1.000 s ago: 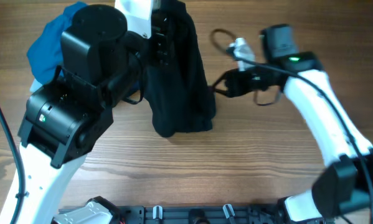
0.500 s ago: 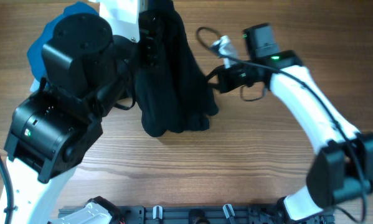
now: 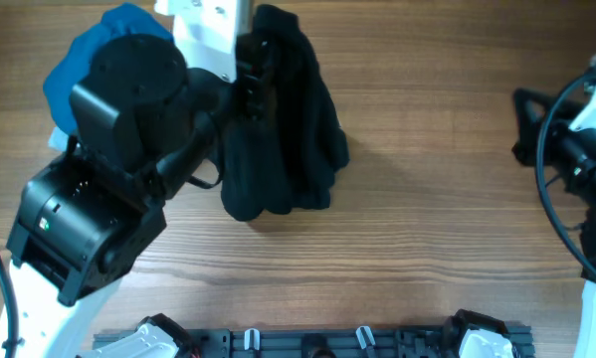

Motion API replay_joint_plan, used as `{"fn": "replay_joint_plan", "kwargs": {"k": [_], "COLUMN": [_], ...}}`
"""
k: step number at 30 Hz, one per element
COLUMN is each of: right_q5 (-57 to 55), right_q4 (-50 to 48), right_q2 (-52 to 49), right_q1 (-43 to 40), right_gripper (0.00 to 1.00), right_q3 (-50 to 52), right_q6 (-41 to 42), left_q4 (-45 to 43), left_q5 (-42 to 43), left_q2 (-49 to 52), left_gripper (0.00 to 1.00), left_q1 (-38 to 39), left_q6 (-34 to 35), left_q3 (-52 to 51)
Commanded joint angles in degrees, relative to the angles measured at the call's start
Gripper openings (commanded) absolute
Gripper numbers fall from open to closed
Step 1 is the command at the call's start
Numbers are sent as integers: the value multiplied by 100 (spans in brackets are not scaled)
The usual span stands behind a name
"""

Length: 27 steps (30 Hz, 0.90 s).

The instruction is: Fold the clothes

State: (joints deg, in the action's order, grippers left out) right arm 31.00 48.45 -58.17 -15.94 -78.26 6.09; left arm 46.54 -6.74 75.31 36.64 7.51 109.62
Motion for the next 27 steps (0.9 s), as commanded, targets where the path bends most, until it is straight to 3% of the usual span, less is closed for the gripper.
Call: {"fn": "replay_joint_plan", "kwargs": {"k": [1,6,14,15,16,17,18,21,27], "right_q5": [1338,1853,1790,1563,922,404,-227,-527,-859], "right_q4": [354,599,-389,-658,-931,-1038,-1084,-1117,-1145], "right_q2": [-490,-1523,-2817,-3014,-3193,-3281,-3324,-3106,-1191], "right_q1": [470,1790,3270,3447,3543,3543,3495,3130,1611], "right_gripper": [22,57,66,62,46,19,4,4,4], "right_q3": [-4,-4,0,0,0,0,-2,-17,-20], "right_q6": [-577,-1222,-1209,-1152,-732,-409,-66,271,289], "left_q4": [-396,-964,-1386,-1421,-1423,-1416,-1377,-1161,-511], "left_q5": [66,66,68,68,68,68,46,-411,-640], "left_q2": [-118,-118,-151,-149,-151,-164,-181,-267,-323], "left_gripper": [4,4,4,4,4,4,4,4,4], "left_q1": [92,101,103,103,103,101,101,101,101], "left_q6": [-284,-586,-728,-730,-730,-730,-730,-730,-730], "left_q3": [184,184,184,184,184,184,184,184,184]}}
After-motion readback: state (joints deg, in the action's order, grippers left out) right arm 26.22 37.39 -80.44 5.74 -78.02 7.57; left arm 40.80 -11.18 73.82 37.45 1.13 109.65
